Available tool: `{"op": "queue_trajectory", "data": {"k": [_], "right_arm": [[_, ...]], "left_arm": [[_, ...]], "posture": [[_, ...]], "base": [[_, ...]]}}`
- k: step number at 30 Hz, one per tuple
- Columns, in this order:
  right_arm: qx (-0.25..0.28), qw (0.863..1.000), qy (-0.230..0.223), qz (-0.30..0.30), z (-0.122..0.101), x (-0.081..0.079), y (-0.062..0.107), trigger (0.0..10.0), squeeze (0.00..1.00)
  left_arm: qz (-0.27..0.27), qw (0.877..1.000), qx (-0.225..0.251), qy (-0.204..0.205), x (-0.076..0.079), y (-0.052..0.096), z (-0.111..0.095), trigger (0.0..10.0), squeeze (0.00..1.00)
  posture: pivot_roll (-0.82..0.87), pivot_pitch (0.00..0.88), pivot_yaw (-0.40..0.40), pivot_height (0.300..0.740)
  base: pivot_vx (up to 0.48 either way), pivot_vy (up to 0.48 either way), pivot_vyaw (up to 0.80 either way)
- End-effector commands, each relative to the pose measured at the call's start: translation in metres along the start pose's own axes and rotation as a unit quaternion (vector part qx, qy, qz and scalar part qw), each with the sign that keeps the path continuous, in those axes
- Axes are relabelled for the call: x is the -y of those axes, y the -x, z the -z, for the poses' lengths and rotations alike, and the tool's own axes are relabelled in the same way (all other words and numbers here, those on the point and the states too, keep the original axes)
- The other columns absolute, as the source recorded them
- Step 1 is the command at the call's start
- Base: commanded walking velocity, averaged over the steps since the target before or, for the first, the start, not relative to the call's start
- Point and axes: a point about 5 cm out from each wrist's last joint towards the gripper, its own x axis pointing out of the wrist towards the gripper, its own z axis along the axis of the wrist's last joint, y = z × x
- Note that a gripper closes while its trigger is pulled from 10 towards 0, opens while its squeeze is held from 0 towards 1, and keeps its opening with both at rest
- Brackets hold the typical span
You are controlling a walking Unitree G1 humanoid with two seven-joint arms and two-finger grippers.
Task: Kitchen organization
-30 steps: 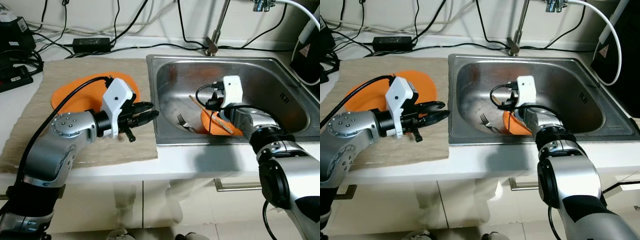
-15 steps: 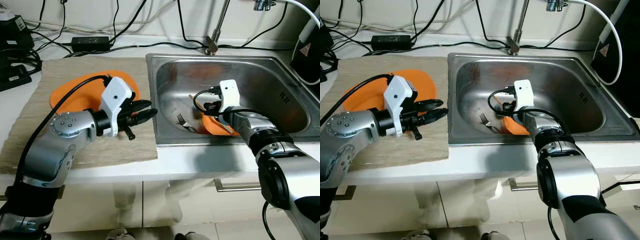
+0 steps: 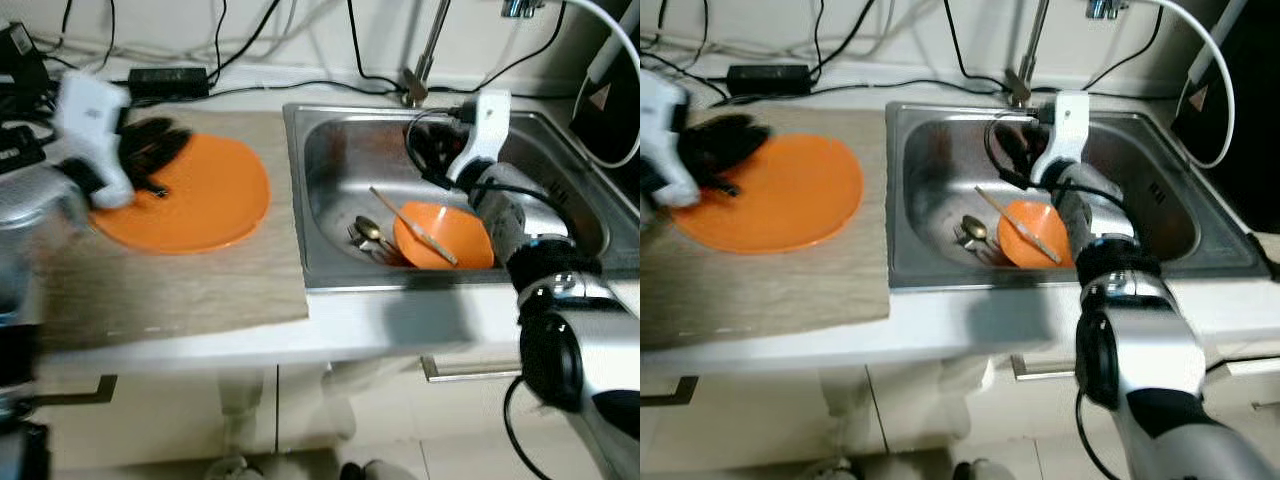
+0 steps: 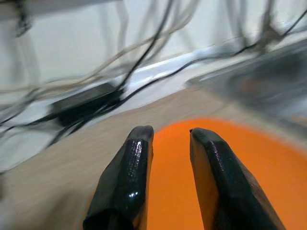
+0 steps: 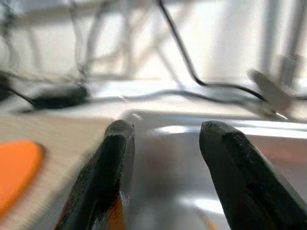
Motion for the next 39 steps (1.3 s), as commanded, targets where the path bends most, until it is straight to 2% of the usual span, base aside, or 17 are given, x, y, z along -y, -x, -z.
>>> {"op": "queue_trajectory", "data": {"k": [1,5,7,8,9,11,12,13,16,18,19,20,21,23,25,33,39], "right_arm": [[0.021,0.999,-0.026,-0.018,-0.003,-0.006,0.003,10.0,0.0],[0.045,0.997,-0.043,-0.043,-0.004,-0.022,0.009,10.0,0.0],[0.046,0.997,-0.045,-0.044,-0.004,-0.024,0.009,10.0,0.0],[0.048,0.997,-0.049,-0.042,-0.002,-0.025,0.013,10.0,0.0],[0.048,0.997,-0.053,-0.041,-0.001,-0.026,0.015,10.0,0.0],[0.047,0.996,-0.057,-0.041,0.0,-0.027,0.018,10.0,0.0],[0.04,0.997,-0.063,-0.036,0.005,-0.03,0.023,10.0,0.0],[0.04,0.997,-0.063,-0.036,0.005,-0.03,0.023,10.0,0.0],[0.033,0.997,-0.068,-0.03,0.007,-0.033,0.03,10.0,0.0],[0.027,0.996,-0.077,-0.025,0.01,-0.035,0.035,10.0,0.0],[0.025,0.996,-0.081,-0.022,0.011,-0.036,0.038,10.0,0.0],[0.021,0.996,-0.085,-0.023,0.013,-0.037,0.04,10.0,0.0],[0.021,0.996,-0.085,-0.023,0.013,-0.037,0.04,10.0,0.0],[0.012,0.996,-0.088,-0.027,0.016,-0.042,0.044,10.0,0.0],[0.003,0.996,-0.082,-0.047,0.018,-0.049,0.05,10.0,0.0],[-0.004,0.993,-0.041,-0.11,0.017,-0.066,0.064,10.0,0.0],[-0.019,0.992,-0.03,-0.123,0.022,-0.076,0.07,10.0,0.0]], "left_arm": [[-0.007,0.999,-0.032,-0.016,-0.008,0.004,0.013,10.0,0.0],[-0.037,0.997,-0.069,0.007,-0.018,0.007,0.039,10.0,0.0],[-0.044,0.996,-0.073,0.008,-0.019,0.006,0.042,10.0,0.0],[-0.089,0.993,-0.076,0.025,-0.026,0.004,0.047,10.0,0.0],[-0.112,0.99,-0.08,0.029,-0.03,0.003,0.05,10.0,0.0],[-0.125,0.988,-0.081,0.036,-0.032,0.002,0.052,10.0,0.0],[-0.146,0.982,-0.081,0.088,-0.034,0.0,0.057,10.0,0.0],[-0.146,0.982,-0.081,0.088,-0.034,0.0,0.057,10.0,0.0],[-0.153,0.977,-0.079,0.123,-0.036,-0.002,0.06,10.0,0.0],[-0.166,0.968,-0.081,0.172,-0.039,-0.003,0.063,10.0,0.0],[-0.164,0.963,-0.074,0.199,-0.039,-0.004,0.062,10.0,1.0],[-0.159,0.959,-0.06,0.227,-0.039,-0.006,0.059,10.0,1.0],[-0.159,0.959,-0.06,0.227,-0.039,-0.006,0.059,10.0,1.0],[-0.147,0.95,-0.036,0.272,-0.039,-0.011,0.052,10.0,1.0],[-0.138,0.946,-0.041,0.292,-0.037,-0.013,0.051,10.0,1.0],[-0.15,0.947,-0.085,0.272,-0.038,-0.012,0.062,10.0,1.0],[-0.162,0.946,-0.105,0.26,-0.038,-0.014,0.067,10.0,1.0]], "posture": [[0.09,0.047,-0.102,0.74],[0.09,0.043,-0.099,0.74],[0.08,0.044,-0.098,0.74],[0.08,0.046,-0.097,0.74],[0.08,0.046,-0.097,0.74],[0.08,0.045,-0.099,0.74],[0.08,0.048,-0.097,0.74],[0.08,0.048,-0.097,0.74],[0.08,0.047,-0.096,0.74],[0.07,0.046,-0.096,0.74],[0.07,0.046,-0.096,0.74],[0.07,0.049,-0.097,0.74],[0.07,0.049,-0.097,0.74],[0.07,0.049,-0.097,0.74],[0.07,0.05,-0.096,0.74],[0.07,0.056,-0.082,0.74],[0.07,0.058,-0.075,0.74]], "base": [[0.0,0.0,0.0],[0.0,0.0,0.0],[0.0,0.0,0.0],[0.0,0.0,0.0],[0.0,0.0,0.0],[0.0,0.0,0.0],[0.0,0.0,0.0],[0.0,0.0,0.0],[0.0,0.0,0.0],[0.0,0.0,0.0],[0.0,0.0,0.0],[0.0,0.0,0.0],[0.0,0.0,0.0],[0.0,0.0,0.0],[0.0,0.0,0.0],[0.0,0.0,0.0],[0.0,0.0,0.0]]}}
